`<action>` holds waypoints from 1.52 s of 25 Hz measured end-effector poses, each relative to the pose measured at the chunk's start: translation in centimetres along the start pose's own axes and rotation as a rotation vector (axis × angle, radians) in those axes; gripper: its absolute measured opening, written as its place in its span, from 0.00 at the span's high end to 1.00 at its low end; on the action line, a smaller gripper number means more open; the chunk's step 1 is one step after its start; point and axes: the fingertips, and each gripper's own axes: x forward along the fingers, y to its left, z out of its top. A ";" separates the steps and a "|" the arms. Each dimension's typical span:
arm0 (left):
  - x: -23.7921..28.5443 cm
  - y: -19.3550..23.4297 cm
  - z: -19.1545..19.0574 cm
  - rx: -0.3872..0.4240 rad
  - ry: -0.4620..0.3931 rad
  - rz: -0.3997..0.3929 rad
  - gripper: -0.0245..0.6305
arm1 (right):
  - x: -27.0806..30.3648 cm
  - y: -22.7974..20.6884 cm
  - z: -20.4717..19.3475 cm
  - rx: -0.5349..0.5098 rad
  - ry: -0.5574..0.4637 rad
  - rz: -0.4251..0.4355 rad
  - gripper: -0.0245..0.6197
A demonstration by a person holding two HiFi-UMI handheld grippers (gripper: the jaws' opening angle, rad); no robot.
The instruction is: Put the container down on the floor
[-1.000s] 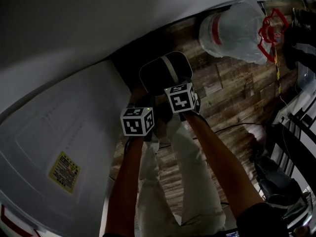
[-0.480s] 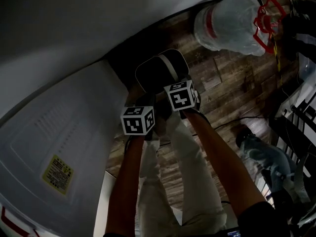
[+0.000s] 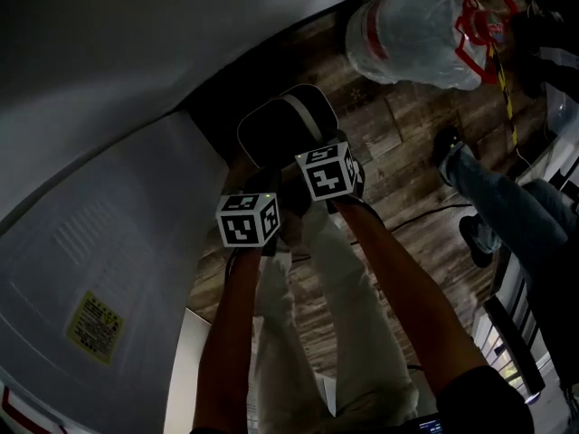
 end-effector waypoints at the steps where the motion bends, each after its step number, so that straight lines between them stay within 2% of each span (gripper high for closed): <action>1: 0.2 -0.1 0.0 0.002 0.001 -0.001 0.93 | 0.0 -0.2 0.0 0.003 -0.002 -0.003 0.91; 12: 3.4 -1.8 0.4 0.017 0.016 -0.025 0.93 | 0.6 -4.8 -1.0 0.022 0.012 -0.047 0.88; 23: 7.5 -3.3 1.4 0.069 0.032 -0.059 0.93 | 2.5 -9.5 -3.4 0.079 0.045 -0.073 0.82; 29: 9.2 -3.0 1.8 0.086 0.035 -0.073 0.93 | 4.0 -10.8 -4.4 0.103 0.052 -0.070 0.79; 33: 9.9 -2.9 1.1 0.094 0.050 -0.077 0.93 | 4.6 -11.3 -5.3 0.130 0.058 -0.065 0.75; 38: 10.5 -3.1 0.3 0.105 0.066 -0.086 0.93 | 4.9 -11.4 -6.3 0.168 0.061 -0.057 0.75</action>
